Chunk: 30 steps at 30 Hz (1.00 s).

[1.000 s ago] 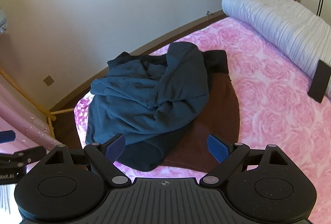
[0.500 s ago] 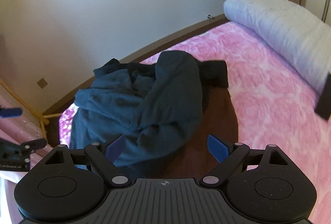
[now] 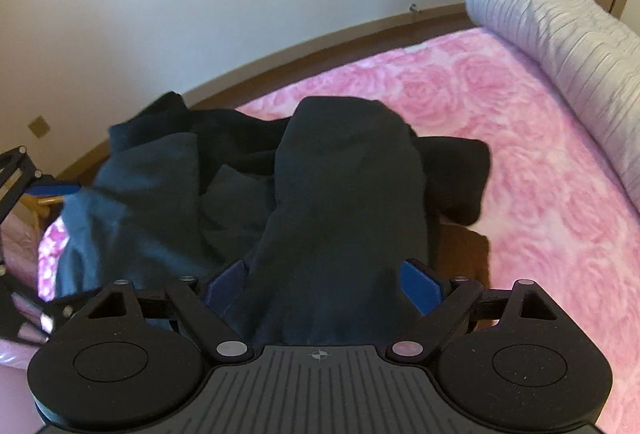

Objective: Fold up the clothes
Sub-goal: 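Grasp the shirt with the right gripper while the left gripper grasps another part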

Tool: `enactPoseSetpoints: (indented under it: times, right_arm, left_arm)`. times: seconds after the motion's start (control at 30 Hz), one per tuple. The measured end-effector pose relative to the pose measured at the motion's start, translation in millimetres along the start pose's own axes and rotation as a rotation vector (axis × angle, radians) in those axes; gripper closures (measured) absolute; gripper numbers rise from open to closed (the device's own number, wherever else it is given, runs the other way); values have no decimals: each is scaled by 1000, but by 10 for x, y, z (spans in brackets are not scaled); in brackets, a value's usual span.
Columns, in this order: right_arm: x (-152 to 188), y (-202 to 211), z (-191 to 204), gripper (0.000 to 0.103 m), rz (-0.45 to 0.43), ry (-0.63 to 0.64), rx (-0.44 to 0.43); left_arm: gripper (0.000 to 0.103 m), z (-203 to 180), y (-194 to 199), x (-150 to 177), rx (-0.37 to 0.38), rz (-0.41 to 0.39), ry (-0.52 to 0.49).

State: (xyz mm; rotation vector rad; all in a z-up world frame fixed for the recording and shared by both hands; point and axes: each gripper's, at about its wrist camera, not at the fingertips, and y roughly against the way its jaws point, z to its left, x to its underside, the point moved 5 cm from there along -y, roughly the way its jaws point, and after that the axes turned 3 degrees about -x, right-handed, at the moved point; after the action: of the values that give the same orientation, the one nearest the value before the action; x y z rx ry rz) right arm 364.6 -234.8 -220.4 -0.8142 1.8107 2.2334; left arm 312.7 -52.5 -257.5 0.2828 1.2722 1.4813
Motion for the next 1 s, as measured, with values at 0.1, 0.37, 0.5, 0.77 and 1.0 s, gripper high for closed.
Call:
enactPoseSetpoints:
  times: [0.1, 0.37, 0.5, 0.77, 1.0]
  right_arm:
    - [-46, -157, -21, 34, 11, -22, 33]
    - [53, 344, -272, 87, -67, -109, 102]
    - [135, 730, -433, 89, -123, -159, 129]
    - [979, 1866, -914, 90, -212, -315, 221]
    - [2245, 2813, -1729, 90, -247, -483, 363]
  left_arm:
    - [43, 5, -43, 15, 96, -15, -36]
    - [97, -82, 118, -33, 139, -25, -63]
    - [98, -111, 494, -181, 142, -101, -68]
    - [98, -1031, 1415, -752, 317, -264, -163]
    - [98, -2567, 1906, -1355, 492, -301, -232]
